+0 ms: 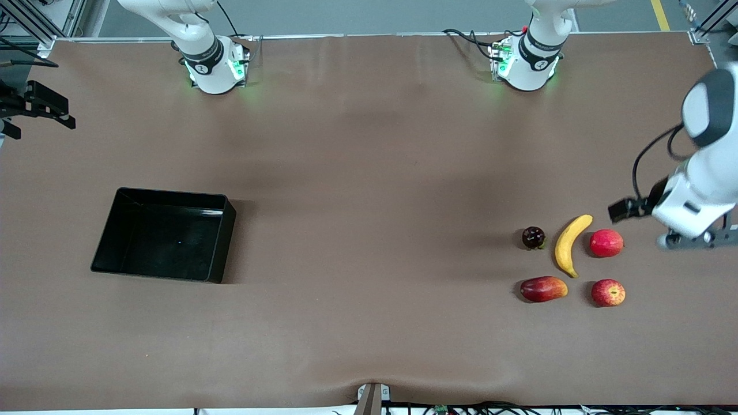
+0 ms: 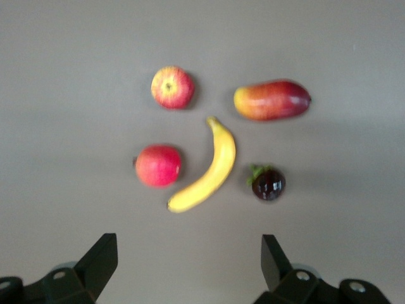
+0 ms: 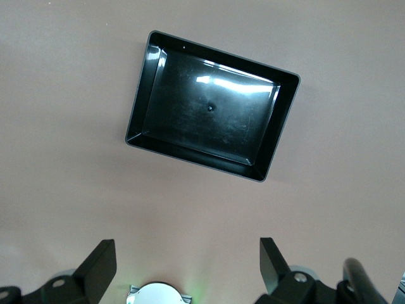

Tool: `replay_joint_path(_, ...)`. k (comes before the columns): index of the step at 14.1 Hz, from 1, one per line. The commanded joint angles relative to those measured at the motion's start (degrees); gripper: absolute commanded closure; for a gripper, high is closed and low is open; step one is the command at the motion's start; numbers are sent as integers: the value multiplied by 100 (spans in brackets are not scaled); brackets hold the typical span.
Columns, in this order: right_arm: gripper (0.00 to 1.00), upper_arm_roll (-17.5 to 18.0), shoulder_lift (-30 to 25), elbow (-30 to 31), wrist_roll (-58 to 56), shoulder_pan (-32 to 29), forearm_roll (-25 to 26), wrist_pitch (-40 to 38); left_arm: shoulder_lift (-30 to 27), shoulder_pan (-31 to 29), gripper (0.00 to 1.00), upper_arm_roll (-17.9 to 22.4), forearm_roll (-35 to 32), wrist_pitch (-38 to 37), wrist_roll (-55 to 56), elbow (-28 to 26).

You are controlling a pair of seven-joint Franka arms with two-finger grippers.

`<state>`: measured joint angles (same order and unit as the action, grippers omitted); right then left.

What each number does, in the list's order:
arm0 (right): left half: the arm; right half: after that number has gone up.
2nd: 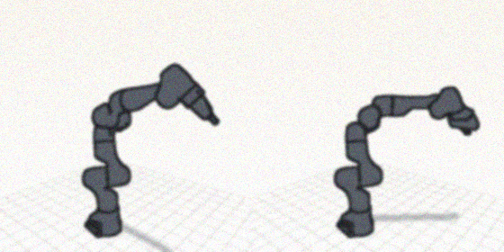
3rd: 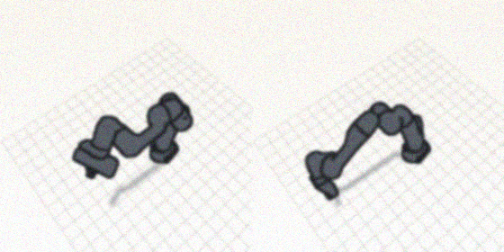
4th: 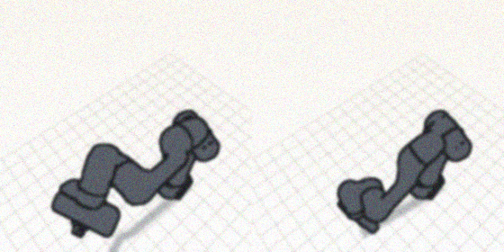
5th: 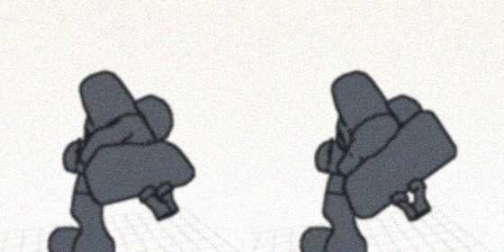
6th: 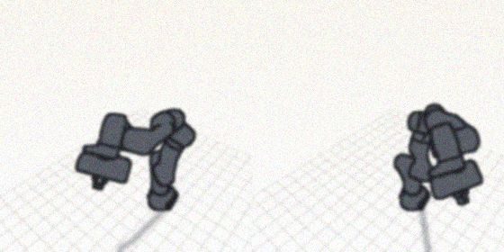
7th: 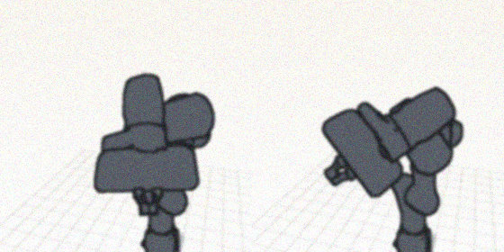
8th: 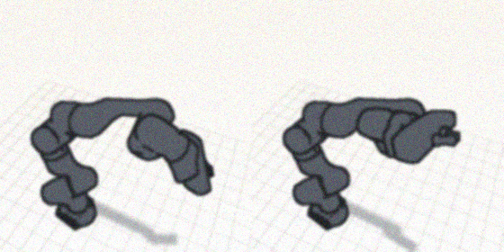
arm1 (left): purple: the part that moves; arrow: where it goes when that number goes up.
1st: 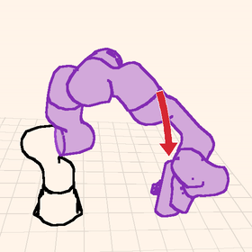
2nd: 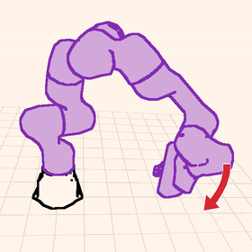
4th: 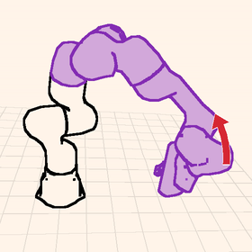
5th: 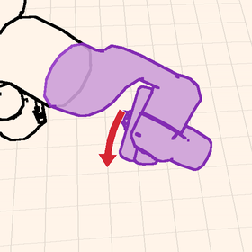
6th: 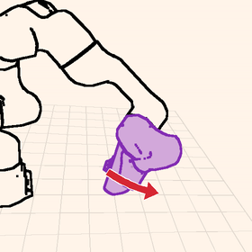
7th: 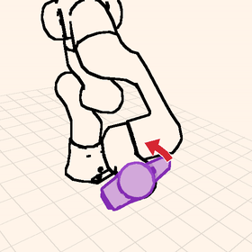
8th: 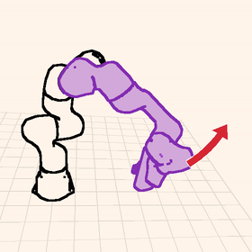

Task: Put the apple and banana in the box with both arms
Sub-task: 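Move the left gripper toward the red-yellow apple beside the mango, then lower the left gripper around the red-yellow apple and close it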

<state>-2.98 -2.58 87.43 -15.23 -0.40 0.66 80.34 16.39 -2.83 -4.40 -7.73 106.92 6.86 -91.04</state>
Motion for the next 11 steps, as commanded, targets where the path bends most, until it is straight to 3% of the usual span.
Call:
replay_joint_path(1,0,17,-85,64,73,-21,22,-9,775,-147,0,-17,-97,757,-71,209)
replay_joint_path(5,0,17,-85,73,73,-21,22,-9,1892,-498,0,-17,-334,1829,-869,824)
replay_joint_path(8,0,17,-85,73,73,-30,22,-27,2350,-631,0,-17,-343,2639,-924,833)
replay_joint_path(11,0,8,-85,73,73,-30,22,-27,2605,-631,0,-17,-291,2852,-897,833)
